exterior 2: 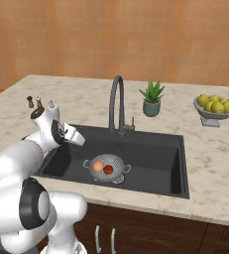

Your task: Put the colander in the sink, put the peach, apple in the colander, and turn on the sink faucet and pour water over the colander.

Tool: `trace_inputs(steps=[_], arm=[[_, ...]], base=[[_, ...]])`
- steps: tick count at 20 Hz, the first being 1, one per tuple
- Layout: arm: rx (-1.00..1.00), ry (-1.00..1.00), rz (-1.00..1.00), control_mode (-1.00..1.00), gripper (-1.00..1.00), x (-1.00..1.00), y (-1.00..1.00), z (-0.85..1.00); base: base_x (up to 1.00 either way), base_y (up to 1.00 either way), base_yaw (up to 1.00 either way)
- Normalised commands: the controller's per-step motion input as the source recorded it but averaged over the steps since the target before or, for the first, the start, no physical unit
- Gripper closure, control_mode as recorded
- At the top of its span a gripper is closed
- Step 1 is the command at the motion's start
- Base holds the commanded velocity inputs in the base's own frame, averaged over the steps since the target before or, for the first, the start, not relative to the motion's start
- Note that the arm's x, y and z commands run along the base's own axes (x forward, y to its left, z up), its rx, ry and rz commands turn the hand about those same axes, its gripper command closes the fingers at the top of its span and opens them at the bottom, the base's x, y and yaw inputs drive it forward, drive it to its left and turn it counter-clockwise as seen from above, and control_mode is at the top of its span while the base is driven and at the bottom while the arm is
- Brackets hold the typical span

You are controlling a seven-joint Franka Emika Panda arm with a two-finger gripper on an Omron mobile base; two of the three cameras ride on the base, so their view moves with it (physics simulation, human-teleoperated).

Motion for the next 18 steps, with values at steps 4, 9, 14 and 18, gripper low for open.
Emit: trace_inputs(steps=[4,9,14,18], arm=[[0.09,0.00,0.00,-1.00,-1.00,0.00,-0.33,0.20],[0.35,-0.14,-0.08,-1.00,-1.00,-0.04,-0.68,0.00],[0.43,-0.20,-0.10,-1.00,-1.00,-0.33,-0.57,0.09],[0.30,-0.14,-0.12,-1.00,-1.00,-0.29,-0.21,0.35]], base=[[0.00,0.00,0.00],[0.00,0.00,0.00],[0.00,0.00,0.00],[0.00,0.00,0.00]])
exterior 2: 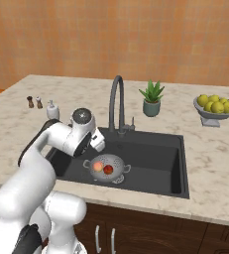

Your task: Put the colander in the sink, put the peach, apple in the colander, and turn on the sink faucet and pour water over the colander.

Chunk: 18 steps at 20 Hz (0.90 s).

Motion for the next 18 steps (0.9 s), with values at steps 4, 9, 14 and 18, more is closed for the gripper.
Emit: trace_inputs(steps=[4,9,14,18], arm=[[0.29,-0.06,-0.06,-1.00,-1.00,-0.01,-0.28,0.25],[0.25,0.01,-0.03,-1.00,-1.00,0.07,-0.42,0.36],[0.27,0.04,-0.01,-1.00,-1.00,0.25,-0.53,0.25],[0.26,-0.01,-0.11,-1.00,-1.00,0.31,-0.41,0.00]], base=[[0.00,0.00,0.00],[0.00,0.00,0.00],[0.00,0.00,0.00],[0.00,0.00,0.00]])
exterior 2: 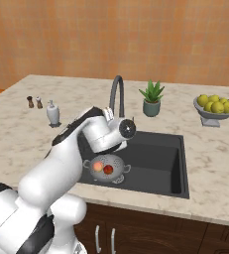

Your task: Put the colander in the sink, put the peach, apple in the colander, and turn on the sink faucet and pour water over the colander.

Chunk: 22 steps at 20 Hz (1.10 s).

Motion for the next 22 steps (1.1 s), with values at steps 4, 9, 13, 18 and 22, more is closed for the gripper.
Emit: trace_inputs(steps=[4,9,13,18,22], arm=[[0.30,-0.02,-0.10,-1.00,-1.00,0.26,-0.43,0.00],[0.32,0.00,-0.03,-1.00,-1.00,0.20,-0.40,0.00],[0.21,0.07,-0.02,-1.00,-1.00,0.31,-0.14,0.00],[0.19,0.17,0.01,-1.00,-1.00,0.51,-0.12,0.00],[0.18,0.14,0.04,-1.00,-1.00,0.43,-0.13,-0.02]], base=[[0.00,0.00,0.00],[0.00,0.00,0.00],[0.00,0.00,0.00],[0.00,0.00,0.00],[0.00,0.00,0.00]])
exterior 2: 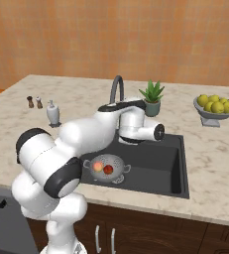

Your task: Put the colander in the sink, put the peach, apple in the colander, and turn on the sink faucet and pour water over the colander.

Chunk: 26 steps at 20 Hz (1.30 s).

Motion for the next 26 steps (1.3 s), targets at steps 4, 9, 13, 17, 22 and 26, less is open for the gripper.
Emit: trace_inputs(steps=[4,9,13,17,22,26], arm=[[0.14,0.09,0.04,-1.00,-1.00,0.35,-0.11,-0.18],[0.08,0.04,0.02,-1.00,-1.00,0.16,-0.02,-0.35],[0.09,0.02,0.04,-1.00,-1.00,0.25,0.00,-0.24],[0.16,0.00,0.05,-1.00,-1.00,0.41,-0.02,-0.06],[0.16,0.00,0.04,-1.00,-1.00,0.30,-0.02,-0.03],[0.08,0.01,0.02,-1.00,-1.00,0.14,0.00,-0.22]], base=[[0.00,0.00,0.00],[0.00,0.00,0.00],[0.00,0.00,0.00],[0.00,0.00,0.00],[0.00,0.00,0.00],[0.00,0.00,0.00]])
